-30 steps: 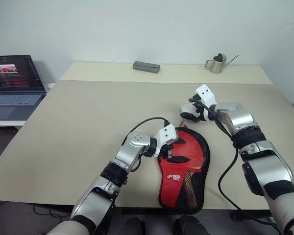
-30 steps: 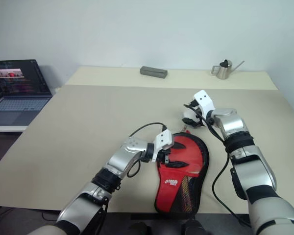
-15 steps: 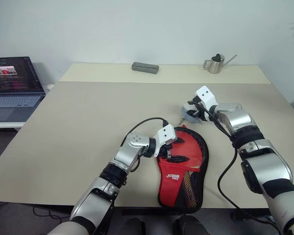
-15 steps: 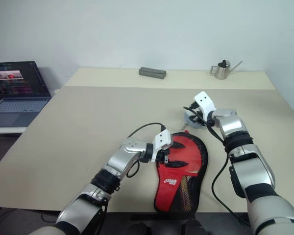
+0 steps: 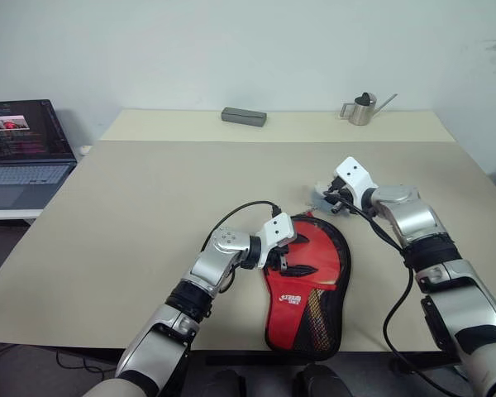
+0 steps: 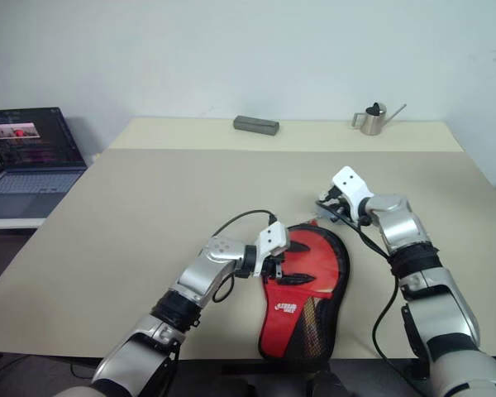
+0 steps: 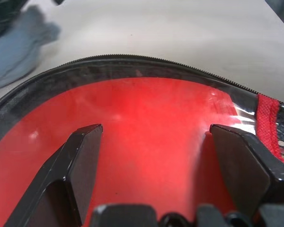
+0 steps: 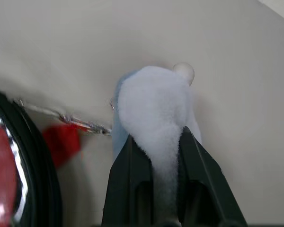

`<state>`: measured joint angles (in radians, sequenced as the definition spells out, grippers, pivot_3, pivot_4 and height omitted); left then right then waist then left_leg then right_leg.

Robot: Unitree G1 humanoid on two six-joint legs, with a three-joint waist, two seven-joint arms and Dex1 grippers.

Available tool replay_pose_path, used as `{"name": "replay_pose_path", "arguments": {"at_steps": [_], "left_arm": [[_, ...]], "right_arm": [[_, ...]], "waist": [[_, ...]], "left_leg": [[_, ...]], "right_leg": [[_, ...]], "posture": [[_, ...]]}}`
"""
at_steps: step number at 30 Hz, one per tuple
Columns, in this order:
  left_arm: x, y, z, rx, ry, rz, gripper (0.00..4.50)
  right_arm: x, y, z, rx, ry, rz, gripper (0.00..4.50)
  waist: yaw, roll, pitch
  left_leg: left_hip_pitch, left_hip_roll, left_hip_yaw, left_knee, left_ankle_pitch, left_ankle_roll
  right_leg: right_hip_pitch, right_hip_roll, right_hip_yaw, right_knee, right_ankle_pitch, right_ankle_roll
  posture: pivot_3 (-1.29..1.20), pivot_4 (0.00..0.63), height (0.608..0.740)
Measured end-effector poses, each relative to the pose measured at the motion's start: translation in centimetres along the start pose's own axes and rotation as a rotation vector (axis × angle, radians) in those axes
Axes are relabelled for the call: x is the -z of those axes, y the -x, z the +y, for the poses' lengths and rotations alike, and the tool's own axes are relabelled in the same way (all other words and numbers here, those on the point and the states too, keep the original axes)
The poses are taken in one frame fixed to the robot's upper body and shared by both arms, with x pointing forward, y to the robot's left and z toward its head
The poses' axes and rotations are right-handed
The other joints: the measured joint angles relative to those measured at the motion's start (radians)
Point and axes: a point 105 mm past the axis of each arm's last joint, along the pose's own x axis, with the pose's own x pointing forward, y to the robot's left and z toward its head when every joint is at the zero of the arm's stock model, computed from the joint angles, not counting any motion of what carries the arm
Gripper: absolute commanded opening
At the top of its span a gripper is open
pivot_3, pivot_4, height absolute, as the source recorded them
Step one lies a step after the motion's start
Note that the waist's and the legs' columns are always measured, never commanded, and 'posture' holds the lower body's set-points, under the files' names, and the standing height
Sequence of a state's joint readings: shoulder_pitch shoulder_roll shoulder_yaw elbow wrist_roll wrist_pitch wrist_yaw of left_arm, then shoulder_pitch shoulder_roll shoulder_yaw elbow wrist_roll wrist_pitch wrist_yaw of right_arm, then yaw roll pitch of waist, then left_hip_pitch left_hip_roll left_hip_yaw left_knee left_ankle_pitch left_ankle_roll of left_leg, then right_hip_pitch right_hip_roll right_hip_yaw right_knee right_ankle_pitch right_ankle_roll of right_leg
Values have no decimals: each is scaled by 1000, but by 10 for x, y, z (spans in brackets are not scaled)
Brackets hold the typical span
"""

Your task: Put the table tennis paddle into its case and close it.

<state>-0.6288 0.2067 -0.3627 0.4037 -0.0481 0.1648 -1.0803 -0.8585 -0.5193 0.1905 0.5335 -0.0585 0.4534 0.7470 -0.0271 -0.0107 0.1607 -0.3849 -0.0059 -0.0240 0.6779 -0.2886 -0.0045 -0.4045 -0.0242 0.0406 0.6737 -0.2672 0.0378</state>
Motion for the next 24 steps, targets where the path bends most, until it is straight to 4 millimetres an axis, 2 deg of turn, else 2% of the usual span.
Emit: {"name": "replay_pose_path", "arguments": {"at_steps": [7,15,20,24], "left_arm": [[2,0,-3,2,8,-4,3964],[3,1,-3,0,11,-2,3964],[4,2,-2,-1,13,0,3964],[4,1,-2,-2,16,1,3964]], "right_arm": [[15,17,-5,14,39,33,178],[35,52,-16,26,74,110,176],[38,78,-14,-1,60,125,175],[43,100,-1,-72,24,141,174]], "waist": [[2,0,-1],[3,0,-1],[1,0,-1],[1,0,-1]], "left_leg": [[1,0,0,0,0,0],[2,0,1,0,0,0],[3,0,1,0,0,0],[4,0,0,0,0,0]], "right_leg": [[1,0,0,0,0,0],[2,1,0,0,0,0],[2,1,0,0,0,0],[5,1,0,-1,-1,1]], "posture": [[0,150,740],[0,150,740],[0,150,740],[0,150,740]]}}
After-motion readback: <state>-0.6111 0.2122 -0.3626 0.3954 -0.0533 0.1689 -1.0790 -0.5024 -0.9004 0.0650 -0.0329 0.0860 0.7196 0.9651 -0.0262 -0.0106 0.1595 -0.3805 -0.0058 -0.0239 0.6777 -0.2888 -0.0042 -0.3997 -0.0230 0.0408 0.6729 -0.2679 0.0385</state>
